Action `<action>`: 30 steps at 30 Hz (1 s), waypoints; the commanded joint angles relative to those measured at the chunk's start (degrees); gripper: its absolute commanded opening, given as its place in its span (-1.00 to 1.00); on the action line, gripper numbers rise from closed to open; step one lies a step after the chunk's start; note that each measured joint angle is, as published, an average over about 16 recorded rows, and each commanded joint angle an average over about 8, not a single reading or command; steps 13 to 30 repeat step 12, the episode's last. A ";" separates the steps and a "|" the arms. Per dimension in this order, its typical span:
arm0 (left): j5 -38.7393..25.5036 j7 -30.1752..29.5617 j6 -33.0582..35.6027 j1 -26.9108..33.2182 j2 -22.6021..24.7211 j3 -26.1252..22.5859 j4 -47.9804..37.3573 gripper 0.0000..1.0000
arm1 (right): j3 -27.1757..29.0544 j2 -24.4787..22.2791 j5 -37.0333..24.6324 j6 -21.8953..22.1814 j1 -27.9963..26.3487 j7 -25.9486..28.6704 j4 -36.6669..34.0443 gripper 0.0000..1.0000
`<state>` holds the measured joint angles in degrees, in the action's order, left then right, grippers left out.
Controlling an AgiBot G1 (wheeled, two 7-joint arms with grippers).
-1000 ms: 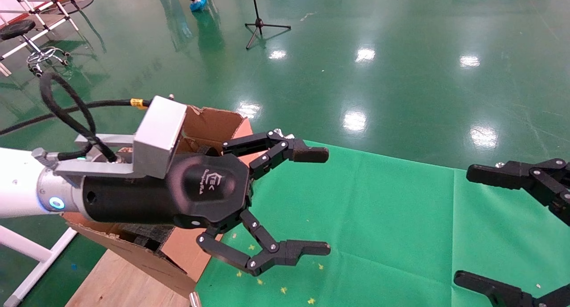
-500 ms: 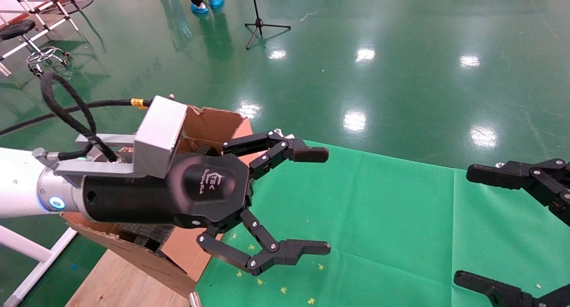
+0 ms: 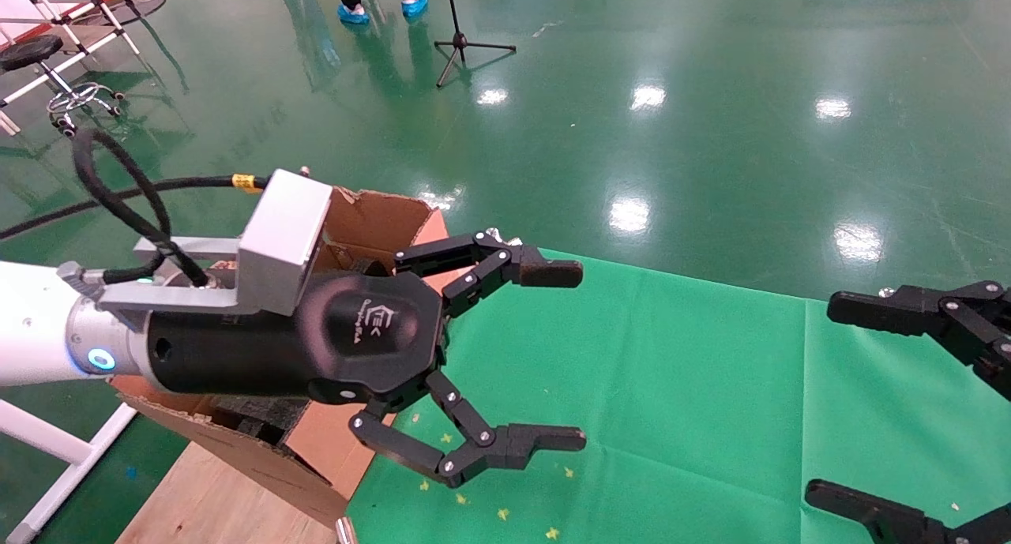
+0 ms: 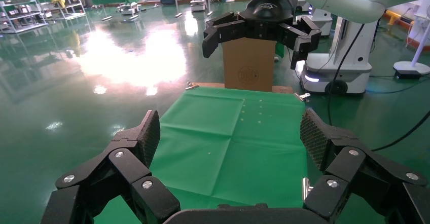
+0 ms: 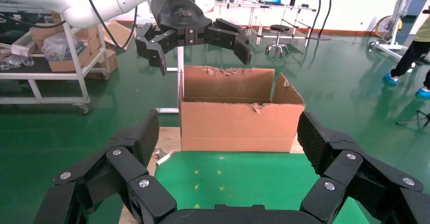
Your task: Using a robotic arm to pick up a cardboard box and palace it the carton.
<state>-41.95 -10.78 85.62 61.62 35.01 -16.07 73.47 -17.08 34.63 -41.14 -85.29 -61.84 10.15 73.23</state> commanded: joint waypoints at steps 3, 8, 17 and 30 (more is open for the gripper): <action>0.00 0.00 0.00 0.00 0.00 0.00 0.00 1.00 | 0.00 0.00 0.00 0.00 0.00 0.00 0.00 1.00; 0.00 0.00 0.00 0.00 0.00 0.00 0.00 1.00 | 0.00 0.00 0.00 0.00 0.00 0.00 0.00 1.00; 0.00 0.00 0.00 0.00 0.00 0.00 0.00 1.00 | 0.00 0.00 0.00 0.00 0.00 0.00 0.00 1.00; 0.00 0.00 0.00 0.00 0.00 0.00 0.00 1.00 | 0.00 0.00 0.00 0.00 0.00 0.00 0.00 1.00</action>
